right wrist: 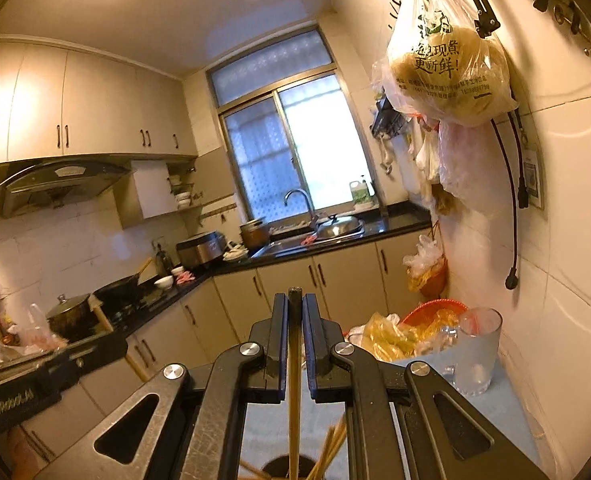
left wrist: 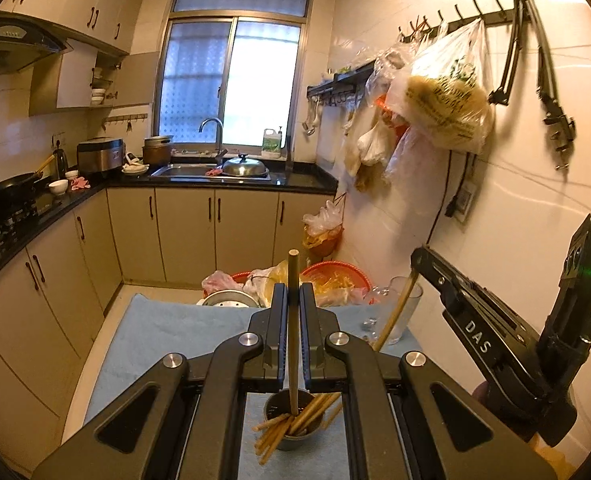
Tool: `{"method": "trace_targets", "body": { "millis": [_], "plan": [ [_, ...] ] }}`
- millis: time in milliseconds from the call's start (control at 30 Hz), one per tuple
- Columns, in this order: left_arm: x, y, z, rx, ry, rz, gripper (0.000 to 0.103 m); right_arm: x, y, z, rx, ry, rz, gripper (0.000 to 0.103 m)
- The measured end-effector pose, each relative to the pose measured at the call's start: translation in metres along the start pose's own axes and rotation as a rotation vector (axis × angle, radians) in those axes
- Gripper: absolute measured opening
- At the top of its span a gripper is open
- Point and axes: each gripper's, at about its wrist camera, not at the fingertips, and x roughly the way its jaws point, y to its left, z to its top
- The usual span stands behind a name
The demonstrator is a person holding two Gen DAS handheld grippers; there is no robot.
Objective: Organize utensils
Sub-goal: 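Lower both chopsticks into the holder and open both grippers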
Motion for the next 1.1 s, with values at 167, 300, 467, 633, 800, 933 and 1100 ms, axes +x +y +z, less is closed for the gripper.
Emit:
{"method": "trace_targets", "body": {
  "millis": [167,300,467,633,800,933,1100],
  "plan": [
    [0.025,0.005,-0.006,-0.001,0.022,0.019,0.005,0.026,0.001,-0.015,-0.005,-0.01,-0.028,0.008],
    [0.042,0.011,-0.013,-0.015,0.056,0.017,0.005,0.042,-0.002,-0.031,-0.006,0.033,-0.033,0.008],
    [0.059,0.015,-0.023,-0.021,0.093,0.02,0.005,0.054,-0.007,-0.052,-0.007,0.091,-0.035,0.008],
    [0.07,0.015,-0.034,-0.019,0.127,0.023,0.005,0.059,-0.006,-0.067,-0.018,0.134,-0.019,0.008],
    [0.071,0.017,-0.037,-0.037,0.137,0.029,0.005,0.061,-0.002,-0.075,-0.035,0.163,0.0,0.008],
    [0.065,0.019,-0.037,-0.051,0.133,0.033,0.008,0.062,-0.001,-0.076,-0.038,0.178,0.003,0.013],
    [0.046,0.016,-0.035,-0.051,0.101,0.04,0.035,0.054,-0.004,-0.073,-0.031,0.177,-0.002,0.029]
  ]
}}
